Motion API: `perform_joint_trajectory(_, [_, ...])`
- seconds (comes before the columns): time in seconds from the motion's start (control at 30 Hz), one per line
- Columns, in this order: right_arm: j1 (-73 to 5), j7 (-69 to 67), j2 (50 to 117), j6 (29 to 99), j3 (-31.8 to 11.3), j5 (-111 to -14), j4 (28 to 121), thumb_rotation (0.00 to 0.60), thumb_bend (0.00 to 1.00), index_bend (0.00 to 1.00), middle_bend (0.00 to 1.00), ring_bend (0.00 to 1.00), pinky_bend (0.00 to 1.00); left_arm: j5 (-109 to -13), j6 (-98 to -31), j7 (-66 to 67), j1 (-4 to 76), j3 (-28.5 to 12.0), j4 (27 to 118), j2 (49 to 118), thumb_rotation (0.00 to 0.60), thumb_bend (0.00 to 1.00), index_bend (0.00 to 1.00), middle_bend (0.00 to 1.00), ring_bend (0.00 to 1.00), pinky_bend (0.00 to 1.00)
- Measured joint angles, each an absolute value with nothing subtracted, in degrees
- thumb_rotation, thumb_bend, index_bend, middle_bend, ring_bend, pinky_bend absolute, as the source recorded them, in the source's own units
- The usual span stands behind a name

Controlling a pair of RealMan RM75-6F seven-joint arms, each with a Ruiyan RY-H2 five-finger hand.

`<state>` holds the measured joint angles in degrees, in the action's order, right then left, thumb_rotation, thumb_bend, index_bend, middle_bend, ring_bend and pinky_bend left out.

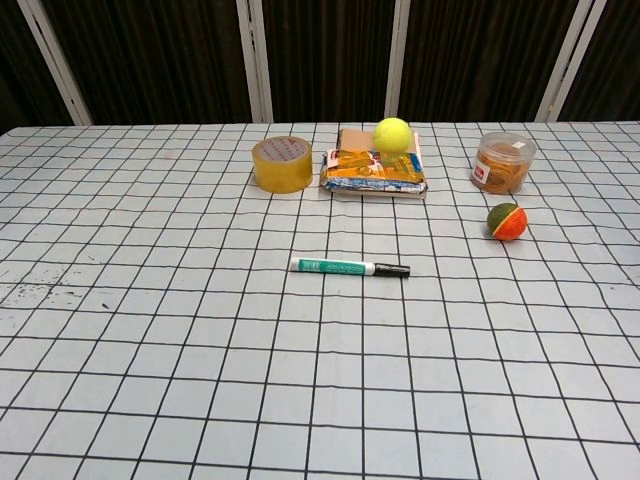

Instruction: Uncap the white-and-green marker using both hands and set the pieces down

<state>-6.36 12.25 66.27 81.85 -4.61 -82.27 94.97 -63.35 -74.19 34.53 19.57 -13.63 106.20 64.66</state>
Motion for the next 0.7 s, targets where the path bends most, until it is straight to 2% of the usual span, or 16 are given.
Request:
perform_joint_trajectory(0.13, [-6.50,14.53,66.25,81.68,-4.27,-82.48,95.92,0.600,0.18,0.09,0.05,0.00,0.05,-52.03,-73.32,41.86,26.54,-17.81,106.40,70.96,0.600,0.43,0.13,0.00,0.00,0.01])
perform_joint_trajectory(0.3, [-6.49,16.06,65.93,81.26,-4.02,-81.80,96.68,0.600,0.18,0.10,0.05,0.00,0.04,-44.16,-72.58,47.50,35.66,-21.00,102.68,82.10,0.600,0.43,0.12,0.00,0.00,0.00])
perform_joint_trajectory(0.43, [-6.84,16.01,65.70,80.39,-4.44,-80.52,96.83,0.600,0.18,0.11,0.05,0.00,0.04,-39.42,-72.12,52.26,42.03,-22.19,99.79,88.66,0.600,0.41,0.12,0.00,0.00,0.00])
perform_joint_trajectory(0.7, [-8.12,15.93,66.64,78.04,-4.99,-78.69,95.38,0.600,0.18,0.11,0.05,0.00,0.04,-32.04,-70.56,57.31,50.45,-22.97,97.28,96.94,0.600,0.41,0.23,0.00,0.00,0.00])
